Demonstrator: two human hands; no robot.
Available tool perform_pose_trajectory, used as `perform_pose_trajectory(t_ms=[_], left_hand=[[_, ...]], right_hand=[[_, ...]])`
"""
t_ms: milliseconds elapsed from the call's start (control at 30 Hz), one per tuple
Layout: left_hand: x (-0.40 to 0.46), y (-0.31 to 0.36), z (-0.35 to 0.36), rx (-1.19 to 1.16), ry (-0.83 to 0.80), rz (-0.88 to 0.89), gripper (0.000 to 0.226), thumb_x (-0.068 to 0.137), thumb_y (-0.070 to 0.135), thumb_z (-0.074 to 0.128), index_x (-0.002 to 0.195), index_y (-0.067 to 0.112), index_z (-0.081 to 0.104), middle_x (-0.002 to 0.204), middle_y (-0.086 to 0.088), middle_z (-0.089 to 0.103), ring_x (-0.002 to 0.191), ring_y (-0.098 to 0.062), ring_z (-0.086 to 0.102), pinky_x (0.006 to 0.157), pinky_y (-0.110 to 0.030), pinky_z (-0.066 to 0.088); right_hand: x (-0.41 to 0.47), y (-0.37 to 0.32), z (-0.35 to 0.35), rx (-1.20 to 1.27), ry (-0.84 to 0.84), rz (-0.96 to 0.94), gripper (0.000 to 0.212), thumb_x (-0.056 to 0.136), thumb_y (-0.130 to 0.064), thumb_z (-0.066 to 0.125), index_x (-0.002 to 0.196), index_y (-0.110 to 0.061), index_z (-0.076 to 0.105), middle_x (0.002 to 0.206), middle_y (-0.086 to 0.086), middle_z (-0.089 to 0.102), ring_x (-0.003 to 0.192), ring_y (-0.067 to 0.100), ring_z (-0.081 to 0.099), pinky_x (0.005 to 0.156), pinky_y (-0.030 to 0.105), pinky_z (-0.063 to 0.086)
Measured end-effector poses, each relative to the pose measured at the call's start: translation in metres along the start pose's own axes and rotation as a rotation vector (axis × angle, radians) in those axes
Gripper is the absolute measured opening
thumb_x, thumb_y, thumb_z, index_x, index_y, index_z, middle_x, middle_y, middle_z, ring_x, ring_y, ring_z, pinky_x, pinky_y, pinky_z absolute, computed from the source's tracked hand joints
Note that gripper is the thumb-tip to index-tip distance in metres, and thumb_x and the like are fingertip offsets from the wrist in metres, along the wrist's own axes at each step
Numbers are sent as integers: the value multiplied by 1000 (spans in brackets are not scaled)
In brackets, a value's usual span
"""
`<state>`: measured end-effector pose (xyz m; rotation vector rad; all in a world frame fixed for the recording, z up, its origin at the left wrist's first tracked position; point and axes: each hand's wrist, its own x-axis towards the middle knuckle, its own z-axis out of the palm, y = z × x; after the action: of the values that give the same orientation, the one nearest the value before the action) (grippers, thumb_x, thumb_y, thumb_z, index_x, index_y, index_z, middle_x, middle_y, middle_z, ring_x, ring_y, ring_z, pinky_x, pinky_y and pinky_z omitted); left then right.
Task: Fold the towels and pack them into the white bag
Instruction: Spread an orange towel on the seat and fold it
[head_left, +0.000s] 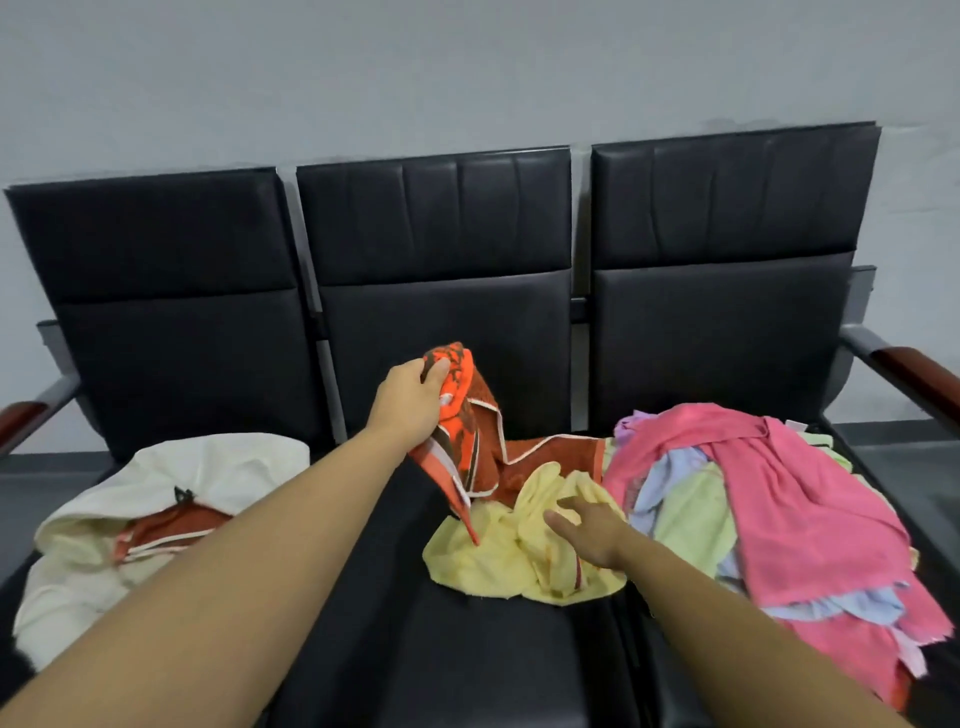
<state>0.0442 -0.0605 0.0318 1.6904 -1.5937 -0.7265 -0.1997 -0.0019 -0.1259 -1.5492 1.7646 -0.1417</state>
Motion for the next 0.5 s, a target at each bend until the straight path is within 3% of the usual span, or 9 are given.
perform_pose_trajectory(t_ms=[133,233,333,433,500], left_hand=[[8,-55,14,9,-20,-105,42,105,47,45,97,12,67,89,-8,73,85,-24,70,79,-41,56],[11,-89,28,17,-30,-156,41,106,45,46,88,13,65,85,-7,71,84,-25,69,80,-41,54],[11,-116,40,24,-54,-200,41,105,46,48,88,14,68,85,-6,72,86,-26,70,83,-43,56],[12,-128,46,24,-79,-222,39,105,44,49,90,15,70,86,-7,73,87,-26,70,85,-44,56],[13,-128,46,5,-86,-236,39,105,44,49,91,14,70,87,-7,73,86,-25,70,87,-46,56]], right_hand=[[33,12,29,-212,-18,28,87,89,-76,45,160,-39,10,168,14,1,154,36,-4,123,52,9],[62,18,56,-256,-9,48,101,79,-84,49,156,-49,-5,166,13,-17,152,40,-13,123,57,9],[73,27,76,-405,-42,58,96,80,-72,63,155,-44,11,163,15,4,150,42,5,115,55,29],[75,34,72,-491,98,-62,56,90,-46,66,137,-23,45,136,12,46,130,32,44,96,39,45],[76,37,49,-421,242,-136,43,91,-43,65,125,-19,54,115,8,60,111,30,58,85,36,46]])
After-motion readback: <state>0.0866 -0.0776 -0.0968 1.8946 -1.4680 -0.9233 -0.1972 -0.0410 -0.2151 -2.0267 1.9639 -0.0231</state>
